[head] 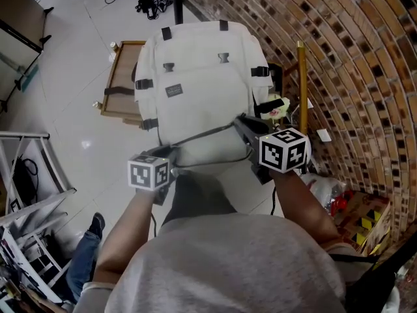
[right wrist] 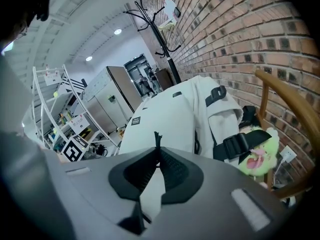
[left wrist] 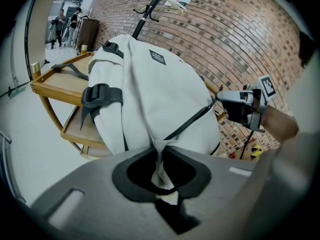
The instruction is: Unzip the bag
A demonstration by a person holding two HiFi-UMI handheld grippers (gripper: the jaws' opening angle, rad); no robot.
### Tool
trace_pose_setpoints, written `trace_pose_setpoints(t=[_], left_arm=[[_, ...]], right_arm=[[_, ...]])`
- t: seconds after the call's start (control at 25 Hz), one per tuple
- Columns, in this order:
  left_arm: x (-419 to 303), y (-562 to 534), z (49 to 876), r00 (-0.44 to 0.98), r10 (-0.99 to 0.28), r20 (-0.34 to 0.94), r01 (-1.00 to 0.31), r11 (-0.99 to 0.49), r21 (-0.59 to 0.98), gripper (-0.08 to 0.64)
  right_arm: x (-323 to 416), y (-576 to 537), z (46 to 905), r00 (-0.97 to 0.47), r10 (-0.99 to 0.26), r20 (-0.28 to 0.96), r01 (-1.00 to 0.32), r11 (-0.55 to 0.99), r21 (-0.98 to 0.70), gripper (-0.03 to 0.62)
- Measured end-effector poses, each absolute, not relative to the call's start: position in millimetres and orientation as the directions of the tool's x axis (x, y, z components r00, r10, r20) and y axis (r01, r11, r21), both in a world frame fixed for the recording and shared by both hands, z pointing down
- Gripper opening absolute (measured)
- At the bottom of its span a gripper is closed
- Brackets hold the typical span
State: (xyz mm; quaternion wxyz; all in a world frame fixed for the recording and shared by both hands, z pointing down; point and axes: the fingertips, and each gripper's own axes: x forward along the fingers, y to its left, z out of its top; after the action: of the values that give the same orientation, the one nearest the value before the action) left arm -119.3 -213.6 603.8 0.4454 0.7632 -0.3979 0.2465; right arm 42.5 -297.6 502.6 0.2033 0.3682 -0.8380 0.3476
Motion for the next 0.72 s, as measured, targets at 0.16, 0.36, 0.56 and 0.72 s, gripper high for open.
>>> trace_pose_setpoints(t=[0.16,0.36,0.56,0.72], left_arm=[[-118.9,-214.1,604.4,0.557,-0.388,0.734,-0.830,-0.278,0.483,0.046],[-119.1,-215.1,604.7,0.549,-0.395,0.736,-0.836,-0.272,0.477,0.046],[-118.7,-214.6,604.8,0.546,-0.400,0.736,-0.838,-0.270,0.475,0.046],[-118.5,-214.4,605.6,0.544,-0.403,0.736,-0.839,-0.266,0.475,0.046]], right_arm=[[52.2,-300.0,500.5,-0.636,-0.493,0.593,-0.769,0.472,-0.432,0.023],[56.2,-300.7,500.8,-0.634,-0.501,0.589,-0.771,0.462,-0.438,0.023],[64.0,-305.9,498.6,-0.623,-0.521,0.584,-0.782,0.447,-0.434,0.023],[68.0,-308.0,498.3,-0.616,-0.531,0.582,-0.787,0.440,-0.432,0.023]])
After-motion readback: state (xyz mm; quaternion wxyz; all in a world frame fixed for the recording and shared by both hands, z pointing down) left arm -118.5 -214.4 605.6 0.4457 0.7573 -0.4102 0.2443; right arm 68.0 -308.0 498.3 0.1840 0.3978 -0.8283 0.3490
